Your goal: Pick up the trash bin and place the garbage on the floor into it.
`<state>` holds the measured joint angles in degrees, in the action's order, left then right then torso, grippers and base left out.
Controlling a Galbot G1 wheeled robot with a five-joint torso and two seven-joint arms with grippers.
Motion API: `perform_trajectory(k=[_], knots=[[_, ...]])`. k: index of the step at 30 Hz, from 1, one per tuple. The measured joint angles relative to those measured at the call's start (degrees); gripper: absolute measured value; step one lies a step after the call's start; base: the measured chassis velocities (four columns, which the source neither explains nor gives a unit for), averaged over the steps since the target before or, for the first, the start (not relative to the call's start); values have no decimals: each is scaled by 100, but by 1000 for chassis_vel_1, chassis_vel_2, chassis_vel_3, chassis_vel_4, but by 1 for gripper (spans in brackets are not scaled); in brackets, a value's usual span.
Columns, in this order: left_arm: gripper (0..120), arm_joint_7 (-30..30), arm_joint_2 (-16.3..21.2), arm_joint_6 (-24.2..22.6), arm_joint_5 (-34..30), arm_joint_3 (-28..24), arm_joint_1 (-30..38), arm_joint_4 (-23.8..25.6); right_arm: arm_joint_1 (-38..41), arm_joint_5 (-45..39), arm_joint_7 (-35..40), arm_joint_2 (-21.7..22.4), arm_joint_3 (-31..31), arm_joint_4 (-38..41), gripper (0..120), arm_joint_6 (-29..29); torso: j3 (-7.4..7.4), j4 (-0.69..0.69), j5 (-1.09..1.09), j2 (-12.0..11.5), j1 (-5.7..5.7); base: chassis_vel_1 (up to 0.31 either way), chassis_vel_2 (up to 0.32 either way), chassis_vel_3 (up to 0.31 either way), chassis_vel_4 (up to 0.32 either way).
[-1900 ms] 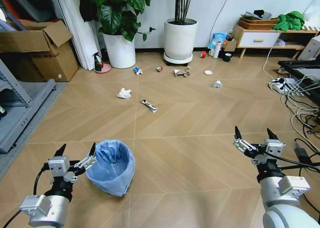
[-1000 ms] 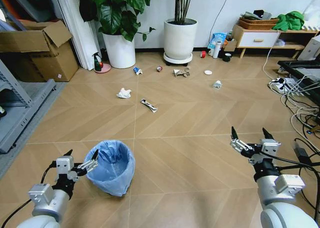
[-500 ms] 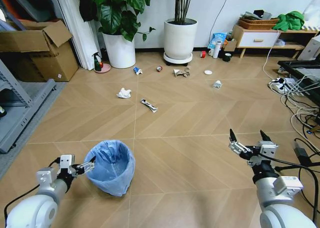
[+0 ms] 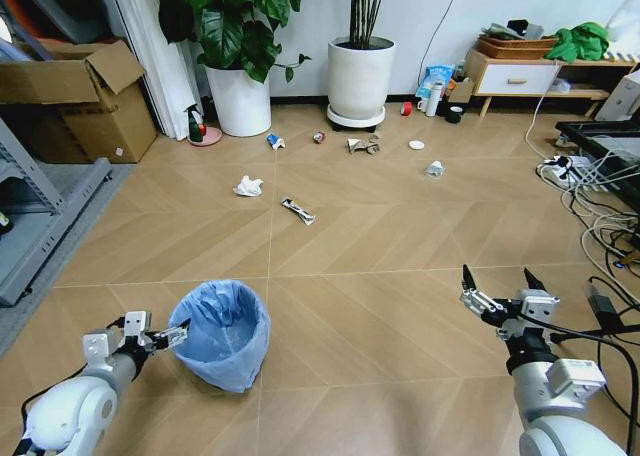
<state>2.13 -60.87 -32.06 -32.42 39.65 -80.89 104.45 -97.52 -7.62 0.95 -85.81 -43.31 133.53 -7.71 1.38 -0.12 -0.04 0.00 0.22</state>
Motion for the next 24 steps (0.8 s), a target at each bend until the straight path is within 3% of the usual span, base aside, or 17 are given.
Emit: perform_trajectory(k=[13, 20, 24], knots=[[95, -7, 110, -41, 11, -363, 458, -554, 25, 6, 53, 4, 14, -73, 100, -10, 0, 0, 2, 0, 0, 0, 0, 0, 0], [79, -11, 135, -32, 37, -464, 534, -649, 3, 19, 61, -21, 14, -94, 100, 40, -1, 1, 5, 1, -1, 0, 0, 0, 0], [58, -18, 167, -89, 50, -538, 512, -599, 22, 8, 72, -6, 9, -101, 100, 50, -1, 0, 0, 1, -1, 0, 0, 0, 0]])
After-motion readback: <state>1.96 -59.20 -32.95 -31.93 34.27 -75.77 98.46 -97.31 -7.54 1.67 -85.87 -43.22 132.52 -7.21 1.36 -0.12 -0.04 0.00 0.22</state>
